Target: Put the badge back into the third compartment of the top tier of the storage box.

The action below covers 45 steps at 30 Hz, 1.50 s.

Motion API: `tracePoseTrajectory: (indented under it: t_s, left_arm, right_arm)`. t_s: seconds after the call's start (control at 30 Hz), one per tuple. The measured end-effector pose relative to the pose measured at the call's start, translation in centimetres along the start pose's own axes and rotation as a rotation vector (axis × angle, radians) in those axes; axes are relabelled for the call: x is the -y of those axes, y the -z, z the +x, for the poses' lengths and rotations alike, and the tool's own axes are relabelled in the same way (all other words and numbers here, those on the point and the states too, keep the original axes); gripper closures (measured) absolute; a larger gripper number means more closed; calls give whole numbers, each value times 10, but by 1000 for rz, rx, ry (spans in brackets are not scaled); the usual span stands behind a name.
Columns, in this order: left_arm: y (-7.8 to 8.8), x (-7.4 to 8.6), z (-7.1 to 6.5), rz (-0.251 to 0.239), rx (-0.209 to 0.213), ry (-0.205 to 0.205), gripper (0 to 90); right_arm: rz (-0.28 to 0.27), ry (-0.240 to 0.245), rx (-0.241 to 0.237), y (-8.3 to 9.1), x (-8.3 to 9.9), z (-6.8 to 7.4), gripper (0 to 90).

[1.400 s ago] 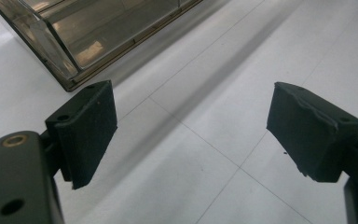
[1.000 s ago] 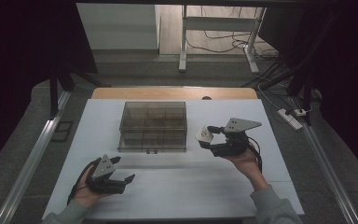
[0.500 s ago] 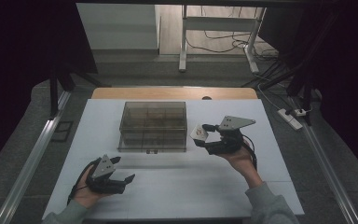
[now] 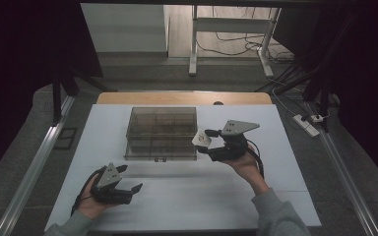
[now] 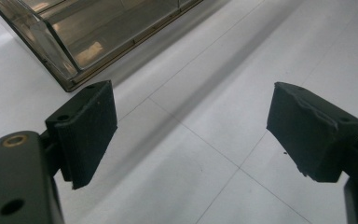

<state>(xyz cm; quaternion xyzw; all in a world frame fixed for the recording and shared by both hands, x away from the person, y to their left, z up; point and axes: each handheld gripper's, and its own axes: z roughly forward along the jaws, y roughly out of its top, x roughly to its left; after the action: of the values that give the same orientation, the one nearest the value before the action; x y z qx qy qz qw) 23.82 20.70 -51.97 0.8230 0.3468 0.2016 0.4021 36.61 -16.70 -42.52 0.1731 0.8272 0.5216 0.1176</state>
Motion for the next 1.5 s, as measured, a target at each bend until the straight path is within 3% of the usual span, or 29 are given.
tracePoseTrajectory:
  t_s: [0.77, 1.33, 1.5]
  left_arm:
    - [-2, 0, -1, 13, 9, -4, 156]
    - [-2, 0, 0, 19, 13, -4, 154]
    - [-1, 1, 0, 19, 12, -4, 154]
  right_arm:
    - [30, 10, -50, -45, -5, 7, 331]
    - [48, 8, -38, -57, -5, 6, 328]
    - [47, 3, -32, -59, -4, 5, 281]
